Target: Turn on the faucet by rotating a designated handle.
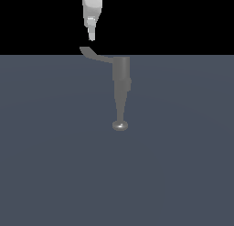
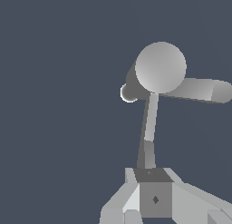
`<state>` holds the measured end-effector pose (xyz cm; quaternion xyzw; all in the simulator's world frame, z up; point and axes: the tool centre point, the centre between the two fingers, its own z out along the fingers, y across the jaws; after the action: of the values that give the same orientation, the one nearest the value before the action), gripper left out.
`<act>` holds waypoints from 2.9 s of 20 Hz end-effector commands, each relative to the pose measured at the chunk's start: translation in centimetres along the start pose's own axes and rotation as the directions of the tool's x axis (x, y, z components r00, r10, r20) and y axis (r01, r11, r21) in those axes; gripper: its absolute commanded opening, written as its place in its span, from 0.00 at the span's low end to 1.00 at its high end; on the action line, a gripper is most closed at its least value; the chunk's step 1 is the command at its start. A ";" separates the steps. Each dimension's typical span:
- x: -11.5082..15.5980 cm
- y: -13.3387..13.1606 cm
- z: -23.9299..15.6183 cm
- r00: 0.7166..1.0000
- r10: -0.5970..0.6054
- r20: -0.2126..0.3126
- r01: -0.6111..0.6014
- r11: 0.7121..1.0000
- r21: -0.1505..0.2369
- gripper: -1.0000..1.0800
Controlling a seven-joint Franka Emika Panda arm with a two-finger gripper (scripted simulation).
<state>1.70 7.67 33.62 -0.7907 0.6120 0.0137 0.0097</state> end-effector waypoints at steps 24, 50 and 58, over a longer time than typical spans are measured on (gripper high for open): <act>-1.0 -2.1 3.8 0.983 0.179 -0.033 -0.179 0.984 0.007 0.00; -1.9 4.5 3.5 0.983 0.181 -0.032 -0.180 0.983 0.017 0.00; -0.2 7.2 3.6 0.983 0.180 -0.032 -0.180 0.984 0.013 0.00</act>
<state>-4.85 7.27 30.16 -0.7359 0.6770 -0.0028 0.0044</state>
